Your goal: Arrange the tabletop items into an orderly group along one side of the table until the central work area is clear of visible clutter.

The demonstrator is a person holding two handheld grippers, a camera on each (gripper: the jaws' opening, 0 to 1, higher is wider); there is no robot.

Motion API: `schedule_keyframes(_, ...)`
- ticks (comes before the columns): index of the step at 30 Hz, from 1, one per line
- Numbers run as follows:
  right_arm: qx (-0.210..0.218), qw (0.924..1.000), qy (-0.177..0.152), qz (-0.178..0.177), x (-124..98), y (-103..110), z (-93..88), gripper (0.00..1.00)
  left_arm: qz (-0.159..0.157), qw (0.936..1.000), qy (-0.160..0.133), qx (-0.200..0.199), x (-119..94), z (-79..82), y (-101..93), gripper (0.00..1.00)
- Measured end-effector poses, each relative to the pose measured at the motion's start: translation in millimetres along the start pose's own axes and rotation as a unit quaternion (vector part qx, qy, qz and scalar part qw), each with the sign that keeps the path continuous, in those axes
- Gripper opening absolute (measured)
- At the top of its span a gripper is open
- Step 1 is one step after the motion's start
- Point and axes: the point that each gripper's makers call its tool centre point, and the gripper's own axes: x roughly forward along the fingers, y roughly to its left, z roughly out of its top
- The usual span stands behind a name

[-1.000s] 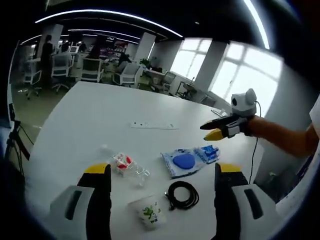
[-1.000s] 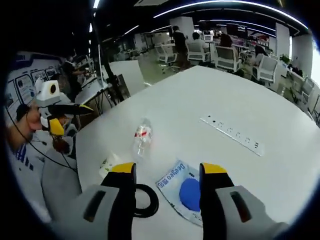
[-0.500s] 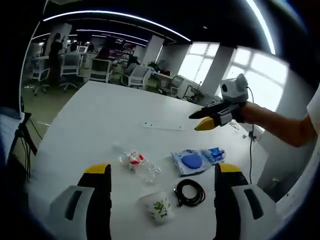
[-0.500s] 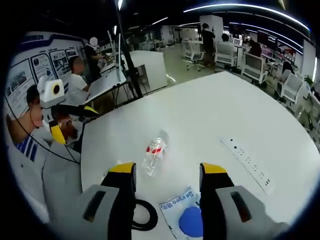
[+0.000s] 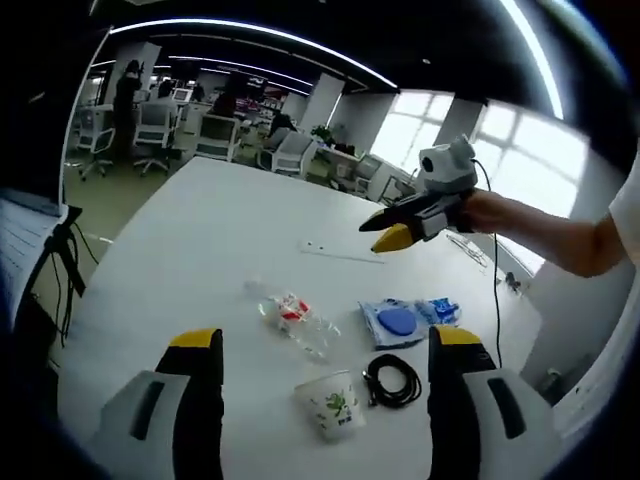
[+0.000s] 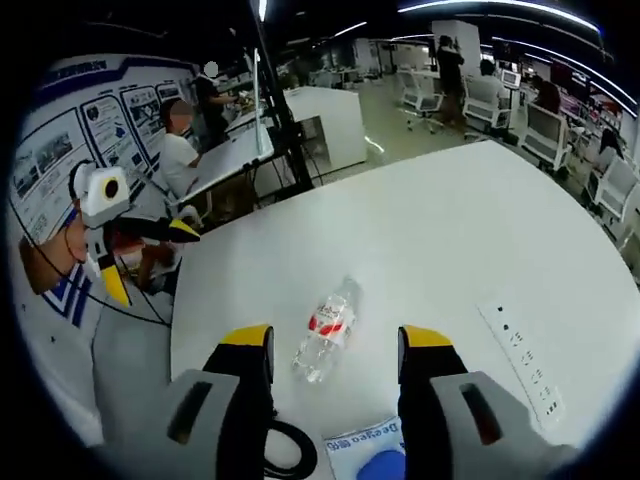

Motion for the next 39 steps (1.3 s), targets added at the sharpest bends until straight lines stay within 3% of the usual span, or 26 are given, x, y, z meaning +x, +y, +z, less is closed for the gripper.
schedule_keyframes(11, -0.005, 0.9982, 0.034, 0.05, 49, 1, 8.9, 0.48, 0.011, 0.9999, -0.003, -0.011, -2, -5.2, 12.3, 0.86)
schedule_keyframes(16, 0.019, 0.9952, 0.05, 0.082, 71, -1, 6.6, 0.47, 0.014, 0.9998, -0.003, -0.015, -2, -8.3, 16.7, 0.86)
schedule_keyframes(21, 0.048, 0.9924, 0.062, 0.095, 91, -18, 3.6, 0.44, 0.018, 0.9996, -0.003, -0.021, -1, -12.2, 21.5, 0.85)
schedule_keyframes(25, 0.089, 0.9864, 0.068, 0.12, 107, -24, 3.5, 0.43, 0.019, 0.9995, -0.002, -0.025, 0, -14.2, 23.6, 0.85)
schedule_keyframes(30, 0.106, 0.9808, 0.092, 0.135, 126, -34, -3.0, 0.42, 0.023, 0.9992, -0.005, -0.032, 2, -14.8, 27.4, 0.85)
schedule_keyframes(39, 0.174, 0.9592, 0.11, 0.194, 153, -44, -7.1, 0.41, 0.028, 0.999, -0.004, -0.036, 7, -17.1, 34.2, 0.85)
